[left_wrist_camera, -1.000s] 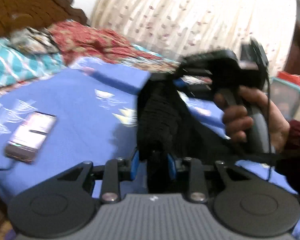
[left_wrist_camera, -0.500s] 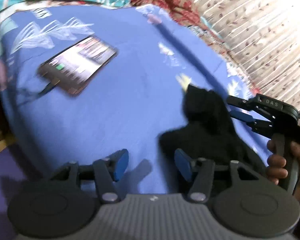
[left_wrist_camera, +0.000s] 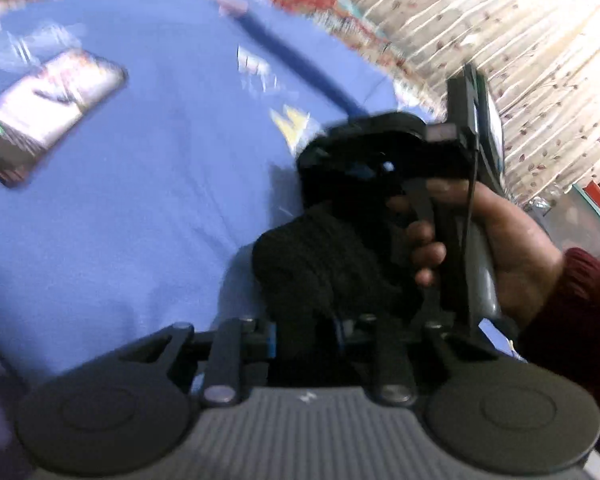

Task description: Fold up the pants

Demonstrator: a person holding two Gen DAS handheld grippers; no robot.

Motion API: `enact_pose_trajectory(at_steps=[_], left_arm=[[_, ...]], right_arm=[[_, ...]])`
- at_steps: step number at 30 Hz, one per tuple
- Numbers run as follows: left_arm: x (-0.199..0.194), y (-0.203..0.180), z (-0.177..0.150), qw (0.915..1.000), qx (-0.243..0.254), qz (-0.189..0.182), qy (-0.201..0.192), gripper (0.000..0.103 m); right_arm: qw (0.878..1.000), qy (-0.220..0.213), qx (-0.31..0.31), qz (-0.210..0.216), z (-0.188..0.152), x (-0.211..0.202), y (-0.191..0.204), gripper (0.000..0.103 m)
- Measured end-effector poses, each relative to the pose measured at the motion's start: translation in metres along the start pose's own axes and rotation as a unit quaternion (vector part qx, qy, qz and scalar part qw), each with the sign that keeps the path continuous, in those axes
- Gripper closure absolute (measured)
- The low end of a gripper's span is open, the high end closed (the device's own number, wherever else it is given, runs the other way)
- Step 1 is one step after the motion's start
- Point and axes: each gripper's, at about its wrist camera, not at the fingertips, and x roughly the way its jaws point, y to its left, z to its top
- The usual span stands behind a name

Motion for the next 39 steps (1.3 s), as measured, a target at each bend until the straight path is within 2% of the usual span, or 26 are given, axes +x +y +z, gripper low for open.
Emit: enact_pose_trajectory(at_steps=[1, 3, 5, 7, 9, 10, 11, 12, 13, 16, 18, 21, 22, 23, 24, 26, 28, 30, 31, 32, 34, 36, 37, 39], left_arm=[[-0.013, -0.002, -0.003, 0.9997, 0.015, 0.003, -0.018, 0.082], [-0.034, -0.008, -0.011, 0.9975, 0.049, 0.018, -0.048, 0.082], [-0.043, -0.008, -0.018, 0.9948, 0.067, 0.044, -0.063, 0.082], [-0.042, -0.007, -0.024, 0.9936, 0.059, 0.070, -0.065, 0.082], [-0.032, 0.002, -0.031, 0.9935, 0.029, 0.103, -0.039, 0.081], [-0.024, 0.007, -0.033, 0.9929, 0.011, 0.117, -0.017, 0.079], [-0.020, 0.013, -0.035, 0.9928, -0.005, 0.119, -0.003, 0.077], [-0.021, 0.016, -0.035, 0.9933, -0.014, 0.115, -0.008, 0.077], [-0.023, 0.015, -0.034, 0.9936, -0.011, 0.112, -0.010, 0.075], [-0.036, 0.011, -0.033, 0.9926, 0.001, 0.121, -0.013, 0.058], [-0.044, 0.014, -0.023, 0.9934, -0.012, 0.112, -0.020, 0.058], [-0.070, 0.021, -0.011, 0.9888, -0.024, 0.132, -0.065, 0.056], [-0.076, 0.021, -0.006, 0.9833, -0.027, 0.160, -0.083, 0.061], [-0.079, 0.021, 0.002, 0.9775, -0.026, 0.185, -0.098, 0.061], [-0.082, 0.021, 0.009, 0.9748, -0.025, 0.193, -0.108, 0.061], [-0.086, 0.021, 0.027, 0.9721, -0.033, 0.194, -0.127, 0.061], [-0.083, 0.012, 0.045, 0.9720, -0.018, 0.191, -0.135, 0.061], [-0.066, -0.006, 0.064, 0.9724, 0.028, 0.189, -0.133, 0.058], [-0.056, -0.019, 0.073, 0.9723, 0.061, 0.186, -0.127, 0.057], [-0.048, -0.030, 0.080, 0.9727, 0.089, 0.181, -0.115, 0.057], [-0.024, -0.057, 0.091, 0.9776, 0.115, 0.159, -0.075, 0.057], [0.003, -0.072, 0.105, 0.9894, 0.088, 0.111, -0.030, 0.055], [0.021, -0.079, 0.114, 0.9948, 0.063, 0.080, 0.002, 0.053], [0.057, -0.085, 0.132, 0.9983, 0.013, 0.035, 0.044, 0.045]], right_arm=[[0.998, -0.014, 0.045, 0.046, 0.008, -0.009, -0.012, 0.083], [0.981, -0.050, 0.105, 0.155, 0.019, -0.026, -0.026, 0.083], [0.968, -0.074, 0.109, 0.214, 0.027, -0.036, -0.022, 0.083], [0.963, -0.070, 0.100, 0.240, 0.028, -0.026, -0.010, 0.082], [0.976, -0.045, 0.085, 0.196, 0.021, -0.002, 0.004, 0.077], [0.983, -0.022, 0.079, 0.163, 0.016, 0.014, 0.008, 0.068], [0.989, -0.003, 0.073, 0.131, 0.008, 0.028, 0.011, 0.060], [0.991, 0.002, 0.068, 0.119, 0.000, 0.038, 0.012, 0.061], [0.990, -0.015, 0.067, 0.125, -0.005, 0.037, 0.011, 0.059], [0.986, -0.024, 0.088, 0.143, -0.001, 0.022, 0.007, 0.047], [0.982, -0.065, 0.094, 0.150, 0.002, -0.009, -0.003, 0.047], [0.976, -0.108, 0.100, 0.160, 0.000, -0.047, -0.038, 0.047], [0.975, -0.122, 0.103, 0.154, -0.004, -0.061, -0.055, 0.047], [0.974, -0.135, 0.110, 0.144, -0.010, -0.076, -0.076, 0.047], [0.973, -0.143, 0.120, 0.134, -0.017, -0.088, -0.098, 0.047], [0.970, -0.158, 0.151, 0.106, -0.036, -0.117, -0.150, 0.047], [0.963, -0.175, 0.191, 0.071, -0.060, -0.148, -0.206, 0.047], [0.951, -0.195, 0.240, 0.020, -0.090, -0.184, -0.267, 0.048], [0.940, -0.204, 0.272, -0.005, -0.105, -0.202, -0.298, 0.048], [0.927, -0.213, 0.308, -0.028, -0.122, -0.220, -0.328, 0.048], [0.888, -0.236, 0.389, -0.066, -0.158, -0.256, -0.384, 0.048], [0.847, -0.258, 0.456, -0.089, -0.193, -0.285, -0.430, 0.048], [0.831, -0.265, 0.479, -0.096, -0.206, -0.293, -0.445, 0.047], [0.803, -0.273, 0.518, -0.109, -0.229, -0.305, -0.471, 0.047]])
